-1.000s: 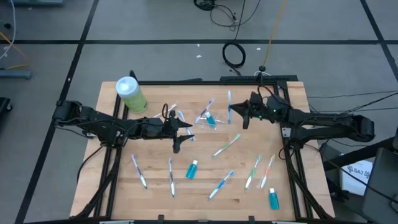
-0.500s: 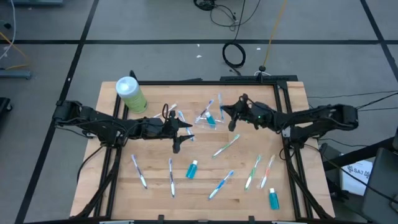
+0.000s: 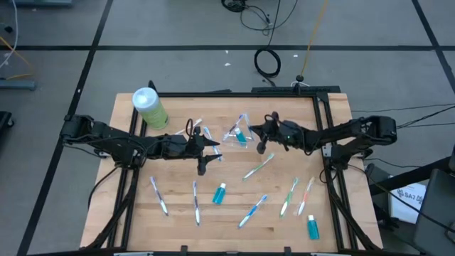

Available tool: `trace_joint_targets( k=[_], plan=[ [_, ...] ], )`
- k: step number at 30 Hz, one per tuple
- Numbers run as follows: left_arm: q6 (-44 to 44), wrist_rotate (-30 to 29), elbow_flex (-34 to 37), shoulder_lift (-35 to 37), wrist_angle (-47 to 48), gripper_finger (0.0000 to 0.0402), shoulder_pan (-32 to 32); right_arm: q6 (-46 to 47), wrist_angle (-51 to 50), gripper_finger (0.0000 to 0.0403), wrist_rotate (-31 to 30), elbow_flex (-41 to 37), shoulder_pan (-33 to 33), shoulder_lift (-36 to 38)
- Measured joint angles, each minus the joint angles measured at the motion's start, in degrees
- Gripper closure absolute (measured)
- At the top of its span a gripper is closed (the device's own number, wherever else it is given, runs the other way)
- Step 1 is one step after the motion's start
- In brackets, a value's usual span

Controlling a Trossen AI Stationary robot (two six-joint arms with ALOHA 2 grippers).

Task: Pick & Place toothbrushing station
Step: Put the right blue toothbrush into the right section of the transparent organizer, then put the top left orange toothbrush into the left section of the transparent organizer

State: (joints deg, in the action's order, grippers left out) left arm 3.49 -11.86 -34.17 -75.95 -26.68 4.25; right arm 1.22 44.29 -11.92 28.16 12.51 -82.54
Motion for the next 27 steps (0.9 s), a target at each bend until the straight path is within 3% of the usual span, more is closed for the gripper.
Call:
trace_joint_targets(
  k=[7, 12, 27],
  plan=[
    [-0.11, 0.00, 0.00, 0.01, 0.13, 0.0179, 0.00, 4.41, -0.19, 0.0401, -4.69, -1.11, -0.26, 0.02],
    [-0.04, 0.00, 0.00, 0.00, 0.20, 0.0179, 0.00, 6.68, -1.68, 0.0392, -4.35, -1.22, -0.31, 0.00],
    [3.21, -0.02, 0.02, 0.00, 4.41, 0.0179, 0.00, 5.06, -2.86, 0.0272, -4.33, -1.22, -0.31, 0.90]
  ],
)
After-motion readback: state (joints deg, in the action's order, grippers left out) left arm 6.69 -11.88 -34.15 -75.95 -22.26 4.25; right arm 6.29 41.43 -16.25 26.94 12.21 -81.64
